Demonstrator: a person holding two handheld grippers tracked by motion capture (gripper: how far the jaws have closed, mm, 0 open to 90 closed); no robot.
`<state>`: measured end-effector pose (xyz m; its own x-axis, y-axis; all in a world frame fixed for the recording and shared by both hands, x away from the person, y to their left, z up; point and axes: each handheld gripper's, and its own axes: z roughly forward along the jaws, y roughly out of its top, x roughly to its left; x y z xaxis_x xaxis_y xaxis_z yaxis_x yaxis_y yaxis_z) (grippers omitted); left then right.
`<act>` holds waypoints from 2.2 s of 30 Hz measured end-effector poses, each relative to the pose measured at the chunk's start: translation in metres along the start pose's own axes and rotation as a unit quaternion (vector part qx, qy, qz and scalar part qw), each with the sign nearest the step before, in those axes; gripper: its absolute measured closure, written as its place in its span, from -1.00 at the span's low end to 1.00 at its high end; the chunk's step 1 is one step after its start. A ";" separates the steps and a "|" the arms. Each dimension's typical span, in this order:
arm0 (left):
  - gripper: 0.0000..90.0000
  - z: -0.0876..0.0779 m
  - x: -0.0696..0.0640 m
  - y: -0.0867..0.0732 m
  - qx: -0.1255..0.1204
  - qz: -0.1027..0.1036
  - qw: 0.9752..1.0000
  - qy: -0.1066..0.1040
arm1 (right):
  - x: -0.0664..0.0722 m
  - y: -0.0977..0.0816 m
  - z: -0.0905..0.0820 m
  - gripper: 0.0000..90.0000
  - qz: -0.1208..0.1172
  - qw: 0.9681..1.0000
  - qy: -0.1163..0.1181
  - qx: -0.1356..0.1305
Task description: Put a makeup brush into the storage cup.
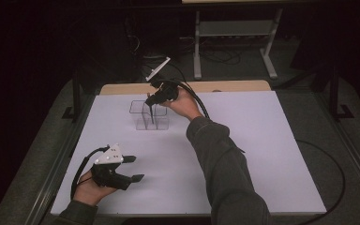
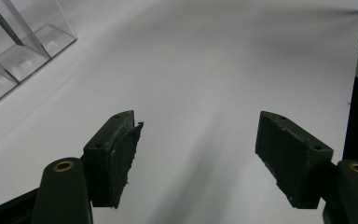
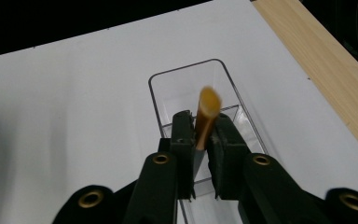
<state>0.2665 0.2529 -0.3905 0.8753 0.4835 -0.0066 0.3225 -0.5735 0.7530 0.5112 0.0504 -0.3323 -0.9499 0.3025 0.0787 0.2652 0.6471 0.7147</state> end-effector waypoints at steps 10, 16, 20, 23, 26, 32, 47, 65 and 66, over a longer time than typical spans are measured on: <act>-0.37 0.000 0.000 -0.001 0.002 -0.001 1.000 0.000 | 0.000 -0.009 -0.003 0.59 0.014 1.000 -0.002 0.005; -0.37 0.002 -0.001 0.000 0.004 -0.001 1.000 -0.002 | 0.001 -0.013 -0.013 0.54 0.020 1.000 0.003 -0.003; -0.37 0.002 -0.001 0.000 0.003 -0.002 1.000 -0.002 | 0.002 -0.015 -0.019 0.51 0.013 1.000 -0.001 -0.008; -0.37 0.003 -0.002 0.000 0.004 -0.003 1.000 -0.003 | 0.003 -0.017 -0.023 0.49 0.015 1.000 0.000 -0.012; -0.38 0.003 -0.002 0.001 0.005 -0.002 1.000 -0.003 | 0.005 -0.019 -0.025 0.48 0.016 1.000 0.004 -0.015; -0.38 0.005 -0.002 0.002 0.008 -0.002 1.000 -0.005 | 0.011 -0.021 -0.030 0.46 0.016 1.000 0.013 -0.017; -0.38 0.006 -0.001 0.002 0.010 0.004 1.000 -0.003 | 0.016 -0.032 -0.040 0.46 0.012 1.000 0.015 -0.015; -0.41 0.007 -0.001 0.001 0.017 0.000 1.000 -0.002 | 0.015 -0.053 -0.061 0.42 0.024 0.999 0.003 -0.023; -0.41 0.007 -0.001 0.001 0.017 0.000 1.000 -0.001 | 0.016 -0.055 -0.063 0.42 0.026 0.999 0.000 -0.023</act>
<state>0.2686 0.2479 -0.3943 0.8766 0.4811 -0.0081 0.3336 -0.5956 0.7308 0.4714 -0.0242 -0.3265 -0.9349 0.3350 0.1169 0.3066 0.5971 0.7412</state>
